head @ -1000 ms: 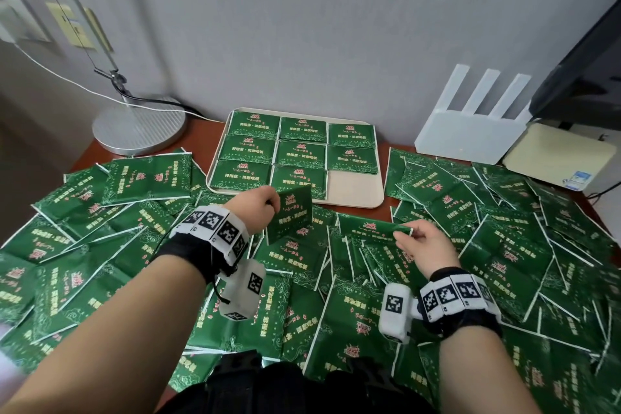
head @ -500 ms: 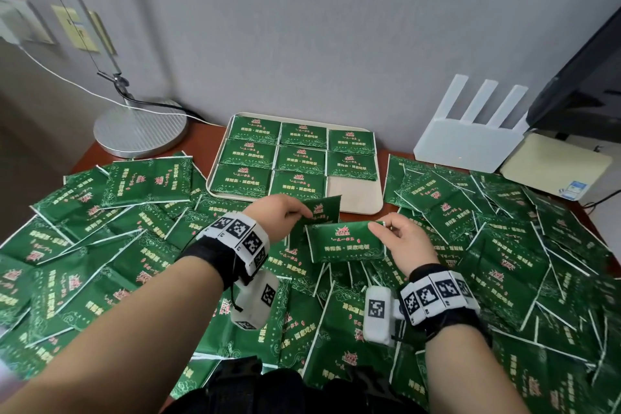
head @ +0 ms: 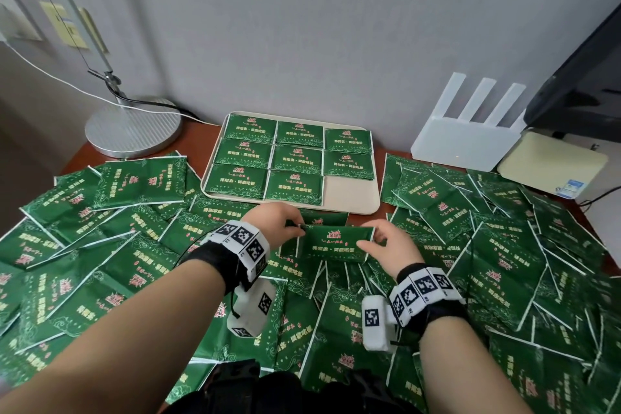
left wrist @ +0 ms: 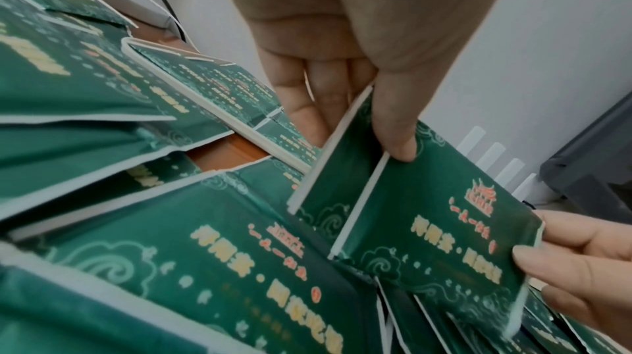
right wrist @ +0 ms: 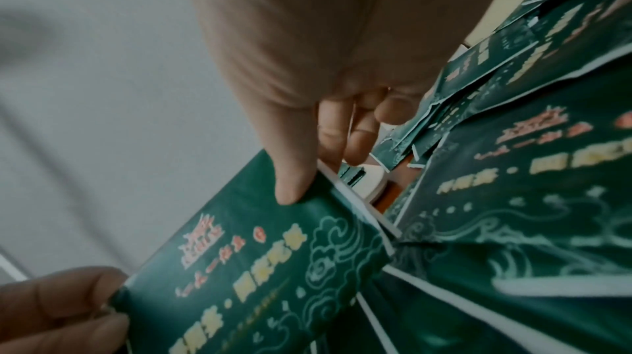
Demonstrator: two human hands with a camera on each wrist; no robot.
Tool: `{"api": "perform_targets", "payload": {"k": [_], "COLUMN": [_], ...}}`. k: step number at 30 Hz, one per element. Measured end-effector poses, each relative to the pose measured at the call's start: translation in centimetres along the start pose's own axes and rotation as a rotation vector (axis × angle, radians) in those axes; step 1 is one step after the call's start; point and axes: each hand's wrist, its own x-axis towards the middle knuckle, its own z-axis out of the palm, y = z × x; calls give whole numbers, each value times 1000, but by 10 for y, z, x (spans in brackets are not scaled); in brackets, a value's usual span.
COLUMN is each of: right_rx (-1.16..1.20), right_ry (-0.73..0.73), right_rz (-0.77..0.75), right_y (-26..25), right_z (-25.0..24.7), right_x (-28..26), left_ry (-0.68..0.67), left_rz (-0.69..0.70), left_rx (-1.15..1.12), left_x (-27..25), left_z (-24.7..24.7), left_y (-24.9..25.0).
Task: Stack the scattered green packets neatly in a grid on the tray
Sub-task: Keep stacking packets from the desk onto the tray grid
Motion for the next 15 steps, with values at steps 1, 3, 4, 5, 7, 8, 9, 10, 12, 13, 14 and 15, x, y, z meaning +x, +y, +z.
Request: {"api": "perform_targets", "payload": {"k": [1,3,4,5,7,8,9,10,12,13,14,15], "right_rx": [-13,0,12,22,48,68,86,101,105,107,110,111], "right_ry": [0,18,33,51,87,101,110,114,107,100,89,74], "right_rz": [8,13,14,16,33,45,54,60,60,59,59,59], "right_y": [0,2,3,5,7,9,11,12,13,14,13,14], "right_z": [1,4,6,7,9,9,10,9,9,9,9,10], "right_x": [1,3,3,3,3,2,2,2,0,0,-1,-1], "left_ry": [-1,-3,-3,6,46,61,70,69,65,53,40,30], "left_rz": [-2,-4,-6,-11,-38,-50,-59,-71,-94,-99,-96,-91], "left_rx": [-4,-21,-28,-42,-97,-125,-146,-163,-168,-150,-135,-127], "left_x": [1,2,2,2,1,1,1,2,3,3,3,2], "left_z": [1,4,6,8,12,13,14,15,16,17,19,21], "left_y": [-1,-3,-5,-7,-12,-14,-15,-17,-21,-22,-24,-25]}}
